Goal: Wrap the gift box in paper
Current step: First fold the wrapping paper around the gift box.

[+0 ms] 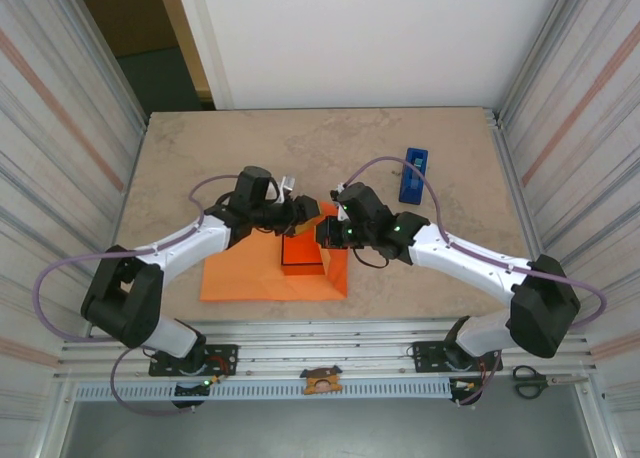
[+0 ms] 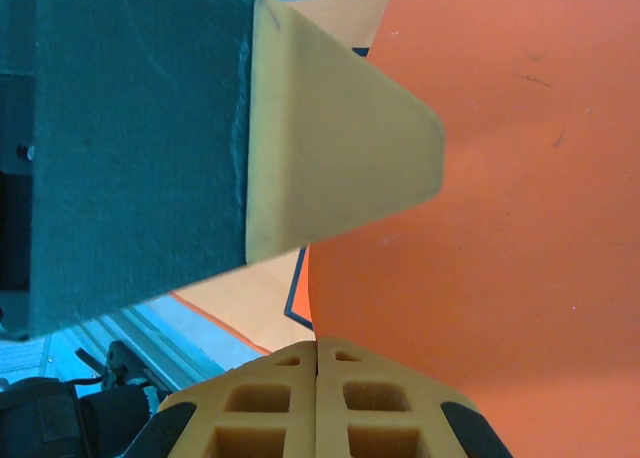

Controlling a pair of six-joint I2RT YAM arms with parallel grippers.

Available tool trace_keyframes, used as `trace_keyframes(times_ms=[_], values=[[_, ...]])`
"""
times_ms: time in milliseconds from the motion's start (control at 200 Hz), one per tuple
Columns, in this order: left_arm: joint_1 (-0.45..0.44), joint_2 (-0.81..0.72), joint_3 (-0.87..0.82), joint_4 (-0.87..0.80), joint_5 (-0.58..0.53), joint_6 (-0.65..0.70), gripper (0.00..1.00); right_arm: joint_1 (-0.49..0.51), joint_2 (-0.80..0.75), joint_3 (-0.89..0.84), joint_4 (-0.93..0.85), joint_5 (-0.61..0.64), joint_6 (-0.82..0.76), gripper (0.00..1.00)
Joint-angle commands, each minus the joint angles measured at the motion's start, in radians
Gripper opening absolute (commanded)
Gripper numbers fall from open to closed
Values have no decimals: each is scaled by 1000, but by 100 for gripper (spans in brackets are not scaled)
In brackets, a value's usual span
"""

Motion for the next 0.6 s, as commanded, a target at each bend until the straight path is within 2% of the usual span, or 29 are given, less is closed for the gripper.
trace_keyframes(times_ms=[0, 125, 276, 526, 596], values=[[-7, 9, 26, 18, -2, 4, 43, 5, 18, 19, 15, -22, 21, 5], [-8, 12, 27, 11, 4, 11, 33, 6, 17, 9, 28, -26, 22, 5], [-10, 9, 31, -14, -12, 35, 27, 5, 17, 4, 36, -31, 25, 6], [-10, 27, 46, -44, -12, 81, 9, -2, 16, 8, 35, -37, 24, 8], [-11, 30, 52, -59, -14, 95, 7, -4, 14, 6, 34, -36, 24, 8]])
